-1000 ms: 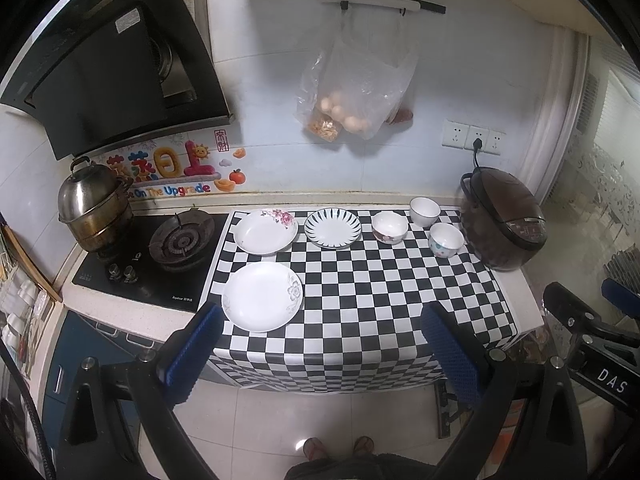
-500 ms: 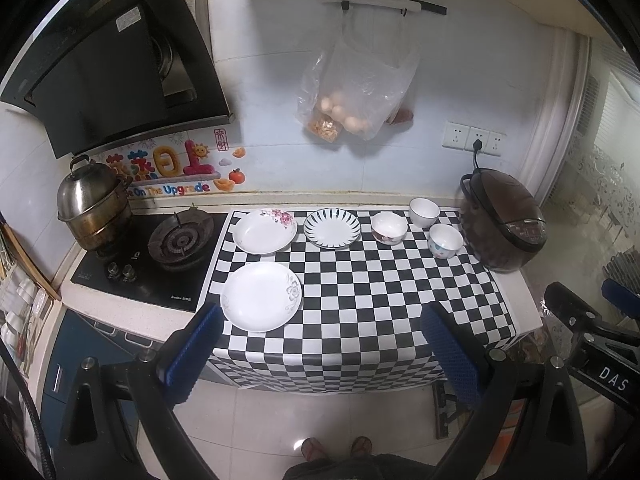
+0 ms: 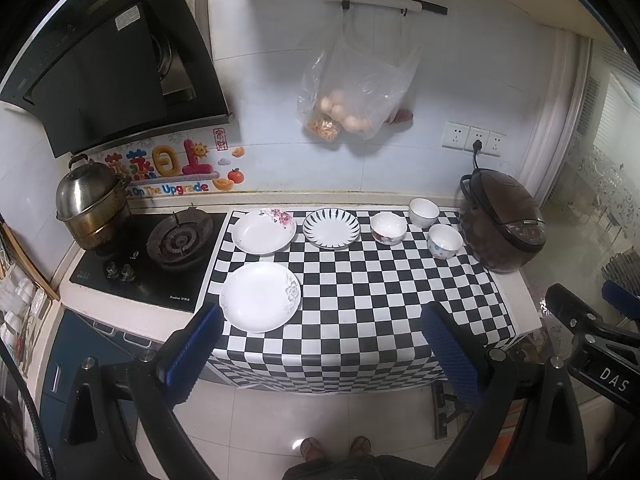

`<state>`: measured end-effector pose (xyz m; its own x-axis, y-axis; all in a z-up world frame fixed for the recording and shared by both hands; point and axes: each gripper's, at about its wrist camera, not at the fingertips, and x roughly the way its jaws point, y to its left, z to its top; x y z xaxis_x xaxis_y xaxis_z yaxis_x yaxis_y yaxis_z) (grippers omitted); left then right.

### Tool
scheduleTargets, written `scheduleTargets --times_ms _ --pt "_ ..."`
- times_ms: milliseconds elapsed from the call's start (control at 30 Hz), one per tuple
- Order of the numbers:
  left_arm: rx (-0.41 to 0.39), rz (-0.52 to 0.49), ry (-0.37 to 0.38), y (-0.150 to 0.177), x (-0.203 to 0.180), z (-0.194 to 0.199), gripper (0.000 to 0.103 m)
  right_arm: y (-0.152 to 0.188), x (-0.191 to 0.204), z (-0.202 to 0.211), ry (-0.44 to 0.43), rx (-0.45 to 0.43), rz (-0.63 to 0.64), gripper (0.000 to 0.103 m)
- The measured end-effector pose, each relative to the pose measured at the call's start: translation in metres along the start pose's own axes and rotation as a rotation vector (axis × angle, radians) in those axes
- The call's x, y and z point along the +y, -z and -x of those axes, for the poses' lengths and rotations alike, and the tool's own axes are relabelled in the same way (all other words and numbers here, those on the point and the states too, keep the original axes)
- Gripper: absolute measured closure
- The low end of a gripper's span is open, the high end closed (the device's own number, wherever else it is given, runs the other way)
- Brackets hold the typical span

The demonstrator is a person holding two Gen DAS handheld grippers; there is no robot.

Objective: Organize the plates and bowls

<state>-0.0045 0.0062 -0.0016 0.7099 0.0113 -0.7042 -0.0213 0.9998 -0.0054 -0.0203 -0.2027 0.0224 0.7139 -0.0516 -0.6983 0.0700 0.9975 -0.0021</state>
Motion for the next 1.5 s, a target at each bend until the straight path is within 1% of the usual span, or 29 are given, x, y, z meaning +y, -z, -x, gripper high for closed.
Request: scheduleTargets --times_ms 500,967,1100,1167,1200,1267,1333,1400,1467,1500 --pt "0.002 0.003 -0.003 -0.007 -0.006 -0.002 0.003 -0.002 -0.003 -0.001 -0.003 0.001 -0.001 0.000" --pt "-0.002 0.020 -0.005 -0.010 -0.001 -0.005 0.003 -0.002 -0.001 -0.002 -0.006 0.003 -0.003 0.000" --pt "-0.010 0.033 -0.013 -0.010 0.001 -0.009 0.003 -0.003 -0.002 -0.007 -0.020 0.007 -0.015 0.000" --pt "-0.025 0.048 -0.028 -0.013 0.003 -0.016 0.003 -0.004 -0.001 -0.013 -0.030 -0.004 -0.015 0.000" --pt "-0.041 0.055 -0.047 -0.014 0.005 -0.021 0.003 -0.005 -0.001 -0.019 -0.025 -0.023 -0.010 0.000" --pt "-0.059 0.061 -0.089 -0.018 0.009 -0.036 0.003 -0.006 0.000 -0.033 -0.043 -0.083 0.002 0.000" --pt "-0.054 0.067 -0.141 -0.022 0.015 -0.056 0.003 -0.007 0.004 -0.055 -0.082 -0.093 0.017 0.000" --pt "-0.024 0.073 -0.170 -0.023 0.023 -0.078 0.003 -0.010 0.015 -0.086 -0.137 -0.048 0.039 0.000" --pt "0.027 0.083 -0.198 -0.022 0.037 -0.107 0.003 -0.011 0.022 -0.115 -0.191 -0.005 0.050 0.000" --pt "0.059 0.090 -0.204 -0.021 0.044 -0.122 0.003 -0.011 0.033 -0.138 -0.223 0.031 0.058 0.000"
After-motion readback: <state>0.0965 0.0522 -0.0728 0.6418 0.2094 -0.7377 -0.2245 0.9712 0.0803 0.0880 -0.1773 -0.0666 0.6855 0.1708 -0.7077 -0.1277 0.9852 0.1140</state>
